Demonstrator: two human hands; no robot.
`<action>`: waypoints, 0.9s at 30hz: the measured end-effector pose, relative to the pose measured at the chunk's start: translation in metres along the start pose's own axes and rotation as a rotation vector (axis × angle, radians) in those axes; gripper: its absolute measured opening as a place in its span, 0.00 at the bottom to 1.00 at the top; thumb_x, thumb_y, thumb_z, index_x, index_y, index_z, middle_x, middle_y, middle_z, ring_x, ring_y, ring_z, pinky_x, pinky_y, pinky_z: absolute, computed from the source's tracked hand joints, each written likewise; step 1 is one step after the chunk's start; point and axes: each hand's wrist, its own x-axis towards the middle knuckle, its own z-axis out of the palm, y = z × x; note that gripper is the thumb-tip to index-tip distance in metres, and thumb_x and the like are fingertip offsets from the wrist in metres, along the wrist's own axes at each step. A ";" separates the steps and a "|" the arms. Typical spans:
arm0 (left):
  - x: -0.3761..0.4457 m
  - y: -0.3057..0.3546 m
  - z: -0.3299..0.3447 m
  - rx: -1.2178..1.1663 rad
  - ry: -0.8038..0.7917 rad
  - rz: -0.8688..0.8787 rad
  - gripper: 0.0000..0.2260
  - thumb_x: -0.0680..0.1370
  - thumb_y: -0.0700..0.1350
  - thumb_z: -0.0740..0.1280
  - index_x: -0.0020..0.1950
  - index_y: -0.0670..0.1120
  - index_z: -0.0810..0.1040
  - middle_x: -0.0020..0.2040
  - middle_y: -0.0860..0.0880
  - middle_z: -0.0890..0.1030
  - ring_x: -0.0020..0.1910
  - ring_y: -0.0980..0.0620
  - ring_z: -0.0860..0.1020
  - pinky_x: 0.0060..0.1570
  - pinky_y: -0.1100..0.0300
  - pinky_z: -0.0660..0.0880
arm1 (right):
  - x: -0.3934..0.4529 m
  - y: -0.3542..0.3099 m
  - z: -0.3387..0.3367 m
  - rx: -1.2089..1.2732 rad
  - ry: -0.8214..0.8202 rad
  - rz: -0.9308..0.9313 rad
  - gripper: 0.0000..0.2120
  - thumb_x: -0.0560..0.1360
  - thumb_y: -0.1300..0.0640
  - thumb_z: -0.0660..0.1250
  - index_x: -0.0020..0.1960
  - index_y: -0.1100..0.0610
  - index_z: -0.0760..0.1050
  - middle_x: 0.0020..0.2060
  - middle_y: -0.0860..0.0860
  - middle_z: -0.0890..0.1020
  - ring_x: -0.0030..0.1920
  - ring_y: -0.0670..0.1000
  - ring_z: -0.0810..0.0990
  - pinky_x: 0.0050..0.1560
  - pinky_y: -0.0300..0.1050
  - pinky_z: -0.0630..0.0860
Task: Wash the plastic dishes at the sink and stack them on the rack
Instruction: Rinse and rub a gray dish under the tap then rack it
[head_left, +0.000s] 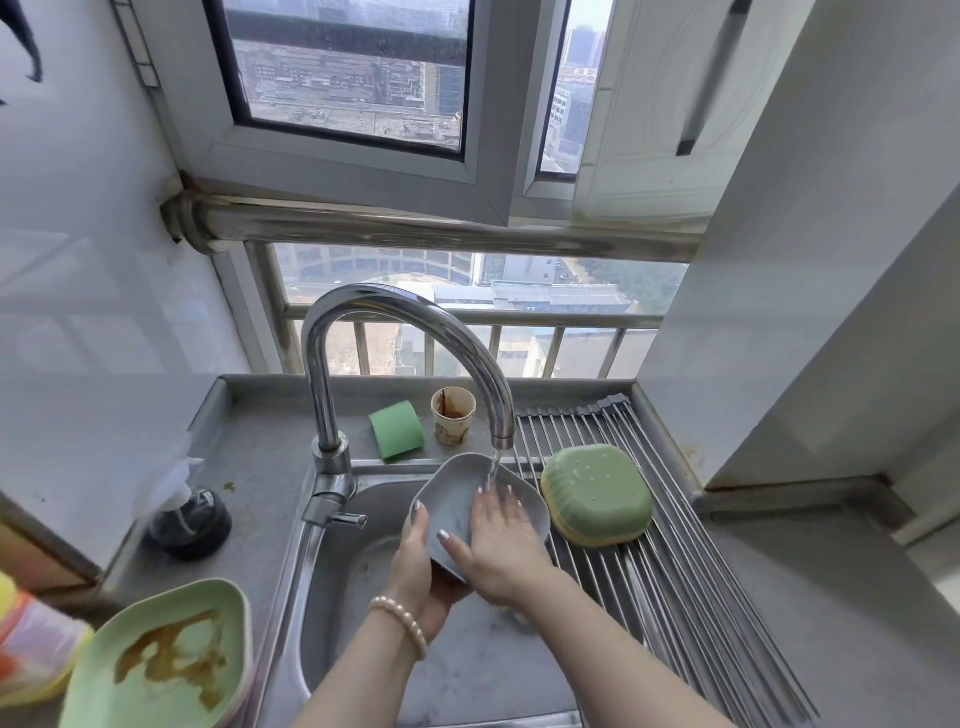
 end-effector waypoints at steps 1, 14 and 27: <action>0.000 0.000 0.000 -0.056 -0.023 -0.037 0.26 0.79 0.65 0.52 0.67 0.49 0.72 0.60 0.43 0.80 0.59 0.42 0.79 0.58 0.44 0.75 | 0.001 0.000 0.000 -0.035 -0.012 -0.006 0.37 0.80 0.36 0.43 0.78 0.59 0.37 0.77 0.56 0.39 0.76 0.59 0.35 0.74 0.52 0.35; 0.009 0.018 0.017 -0.278 -0.040 -0.080 0.28 0.82 0.57 0.53 0.61 0.33 0.73 0.54 0.32 0.80 0.56 0.35 0.76 0.60 0.42 0.69 | -0.019 0.023 -0.003 -0.155 0.017 -0.426 0.49 0.68 0.31 0.25 0.77 0.57 0.56 0.77 0.55 0.55 0.77 0.54 0.51 0.75 0.48 0.44; 0.010 0.023 0.018 -0.157 0.110 -0.028 0.17 0.82 0.40 0.54 0.65 0.31 0.68 0.49 0.34 0.78 0.45 0.36 0.77 0.44 0.46 0.74 | -0.012 0.026 0.023 0.218 0.379 -0.438 0.23 0.76 0.45 0.54 0.50 0.58 0.83 0.45 0.54 0.85 0.48 0.57 0.81 0.66 0.48 0.70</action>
